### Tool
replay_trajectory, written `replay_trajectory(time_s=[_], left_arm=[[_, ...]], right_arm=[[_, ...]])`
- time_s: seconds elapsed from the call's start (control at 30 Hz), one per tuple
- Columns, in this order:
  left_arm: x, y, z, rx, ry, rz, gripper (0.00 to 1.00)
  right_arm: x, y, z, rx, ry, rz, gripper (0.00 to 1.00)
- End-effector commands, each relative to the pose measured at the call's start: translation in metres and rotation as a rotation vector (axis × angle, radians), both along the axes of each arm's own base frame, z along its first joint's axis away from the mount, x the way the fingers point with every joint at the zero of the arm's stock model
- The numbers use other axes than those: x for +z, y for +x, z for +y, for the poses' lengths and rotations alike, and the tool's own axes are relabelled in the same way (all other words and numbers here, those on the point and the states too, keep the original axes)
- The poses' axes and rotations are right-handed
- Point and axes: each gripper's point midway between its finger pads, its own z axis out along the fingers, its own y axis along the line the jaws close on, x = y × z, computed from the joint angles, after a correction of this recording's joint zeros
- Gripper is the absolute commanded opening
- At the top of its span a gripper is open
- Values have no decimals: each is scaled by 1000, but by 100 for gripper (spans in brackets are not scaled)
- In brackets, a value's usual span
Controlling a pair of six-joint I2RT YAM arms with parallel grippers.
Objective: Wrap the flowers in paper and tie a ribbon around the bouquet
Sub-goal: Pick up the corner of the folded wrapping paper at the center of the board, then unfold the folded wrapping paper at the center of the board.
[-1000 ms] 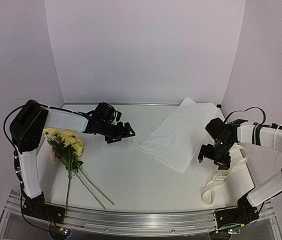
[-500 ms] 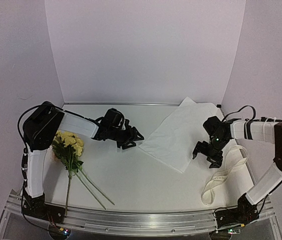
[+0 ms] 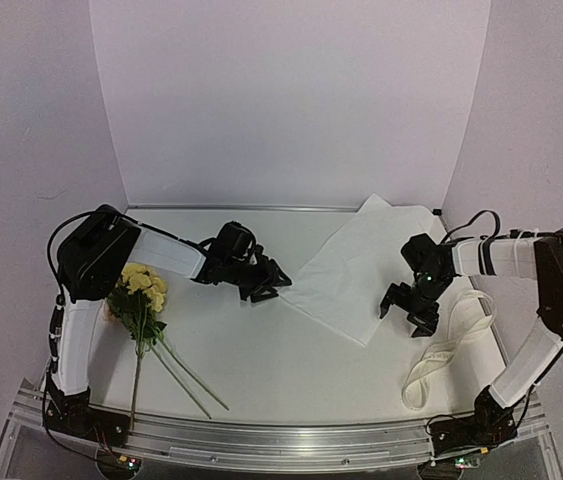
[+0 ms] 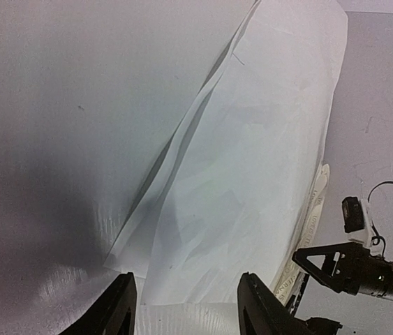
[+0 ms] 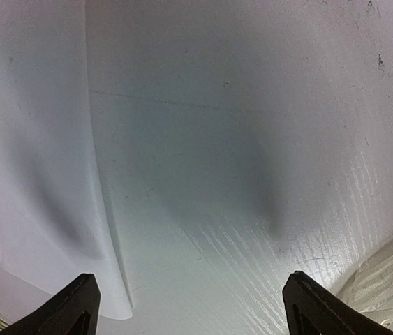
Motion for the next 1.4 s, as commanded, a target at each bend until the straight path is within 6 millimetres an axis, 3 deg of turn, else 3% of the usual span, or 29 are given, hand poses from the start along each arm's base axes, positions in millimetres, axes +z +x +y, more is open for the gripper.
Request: replay_trajectory(time_s=[0.0,0.23,0.3,0.4,0.43,0.53,0.67,0.93,1.07,1.17,1.37], left_arm=[[18,9,-17,-7,-52,-30,46],[13,10,-26,-15,-61,-19,32],[14,11,-28,-15,-63,-20,23],[19,13,-23,7,-49,-36,2],[23,14,-19,21,-41,-52,0],[41,18,1,86,-3,-118,0],[57,14,43,179,61,-164,0],[85,-13,111,296,151,-236,0],[123,-28,140,337,173,-332,0],[154,-38,147,295,159,-423,0],[216,-82,101,-55,13,-627,0]], right_arm=[[4,13,4,-19,19,-22,94],[-1,15,3,-28,25,-5,93],[-2,16,3,-26,25,-2,93],[-3,22,4,-20,31,-1,93],[-4,25,6,-16,32,-2,93],[-5,35,13,-5,52,3,89],[-6,53,28,1,103,12,79],[-6,94,64,-1,189,9,68],[-10,111,87,20,200,7,61],[-9,125,106,38,203,3,57],[-9,147,145,77,201,0,55]])
